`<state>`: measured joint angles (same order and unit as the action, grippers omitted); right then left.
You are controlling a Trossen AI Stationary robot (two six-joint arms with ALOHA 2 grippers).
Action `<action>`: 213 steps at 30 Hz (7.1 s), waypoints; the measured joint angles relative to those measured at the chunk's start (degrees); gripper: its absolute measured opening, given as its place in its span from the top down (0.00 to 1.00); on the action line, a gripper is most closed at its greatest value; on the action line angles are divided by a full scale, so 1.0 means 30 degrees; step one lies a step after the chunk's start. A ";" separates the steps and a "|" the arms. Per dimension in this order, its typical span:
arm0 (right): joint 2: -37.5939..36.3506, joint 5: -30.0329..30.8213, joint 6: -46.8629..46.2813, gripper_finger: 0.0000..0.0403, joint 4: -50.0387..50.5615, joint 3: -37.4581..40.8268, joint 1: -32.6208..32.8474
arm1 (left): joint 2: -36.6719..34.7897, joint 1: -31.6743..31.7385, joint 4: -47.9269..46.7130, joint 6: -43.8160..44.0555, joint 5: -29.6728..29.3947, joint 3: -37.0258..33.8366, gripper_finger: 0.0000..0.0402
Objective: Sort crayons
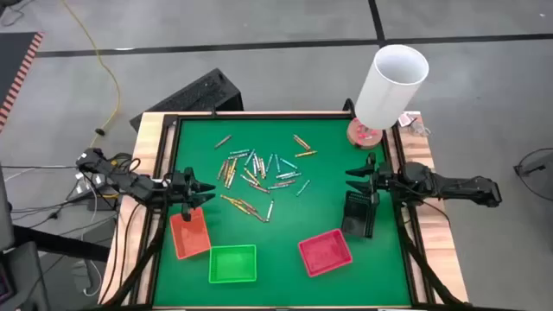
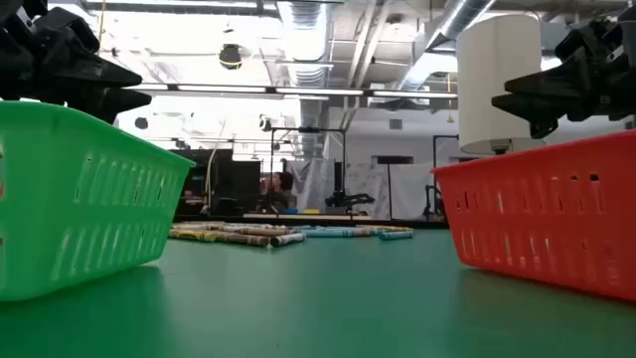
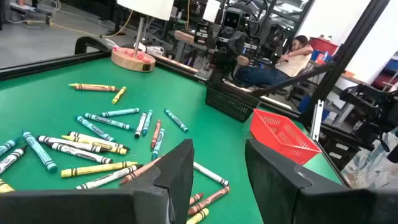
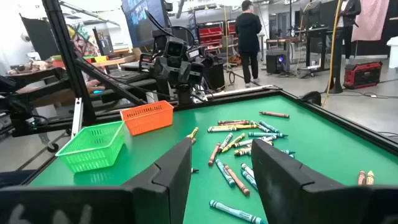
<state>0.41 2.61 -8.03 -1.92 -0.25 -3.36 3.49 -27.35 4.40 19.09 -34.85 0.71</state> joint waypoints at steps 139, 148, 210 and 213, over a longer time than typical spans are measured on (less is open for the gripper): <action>3.3741 0.1418 0.9513 0.56 0.9477 -2.1426 -0.6452 | -0.0007 0.0189 -0.0007 -0.3162 -0.4275 0.1872 0.66; 3.4054 0.2273 1.0175 0.56 0.9546 -2.1437 -0.6666 | -0.0007 0.0189 -0.0352 -0.2999 -0.4269 0.1872 0.66; 3.8268 0.0297 1.3585 0.96 1.4968 -2.7073 -0.7006 | 0.0000 0.0189 -0.1712 -0.0969 -0.4612 0.1894 0.66; 3.8273 0.0477 1.3150 0.98 1.4838 -2.7060 -0.6961 | 0.0000 0.0189 -0.1717 -0.0954 -0.4596 0.1894 0.66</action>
<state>115.23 4.04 31.42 42.59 -81.43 -24.25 3.49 -26.79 -0.75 16.23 -48.64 6.39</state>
